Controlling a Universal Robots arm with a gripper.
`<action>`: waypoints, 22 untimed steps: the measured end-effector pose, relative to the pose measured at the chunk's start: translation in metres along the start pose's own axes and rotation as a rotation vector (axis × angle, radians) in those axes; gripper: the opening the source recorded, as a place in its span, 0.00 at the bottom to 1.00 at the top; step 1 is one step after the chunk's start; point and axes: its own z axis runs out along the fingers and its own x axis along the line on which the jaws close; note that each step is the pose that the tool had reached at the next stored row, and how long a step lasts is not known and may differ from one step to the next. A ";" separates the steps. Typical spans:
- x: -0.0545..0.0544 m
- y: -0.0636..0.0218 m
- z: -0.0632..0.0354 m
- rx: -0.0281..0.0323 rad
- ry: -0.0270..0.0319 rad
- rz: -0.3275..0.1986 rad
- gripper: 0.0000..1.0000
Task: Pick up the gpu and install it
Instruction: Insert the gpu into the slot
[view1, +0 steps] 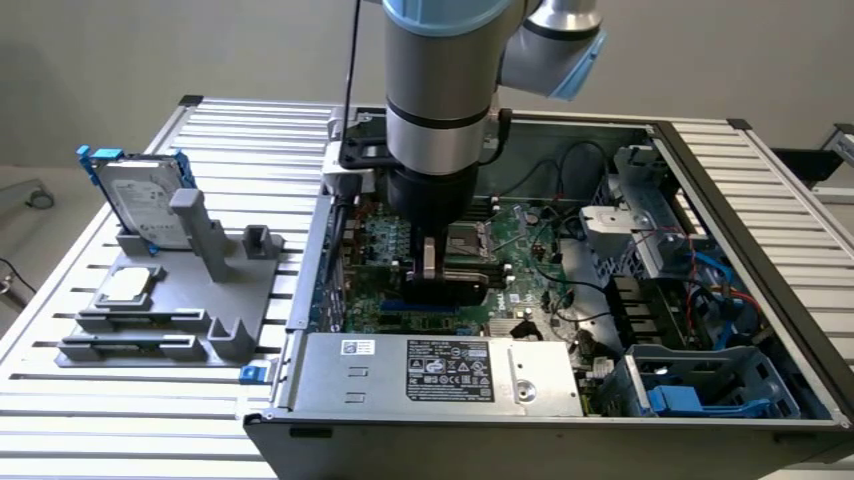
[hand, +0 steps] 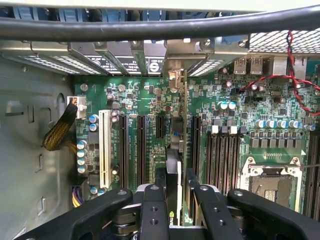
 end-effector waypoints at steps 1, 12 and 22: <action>0.000 0.0000 -0.0001 -0.0001 -0.0001 0.000 0.26; 0.000 0.0000 0.0023 -0.0003 0.0002 0.000 0.26; 0.000 0.0000 0.0025 -0.0029 0.0000 0.019 0.26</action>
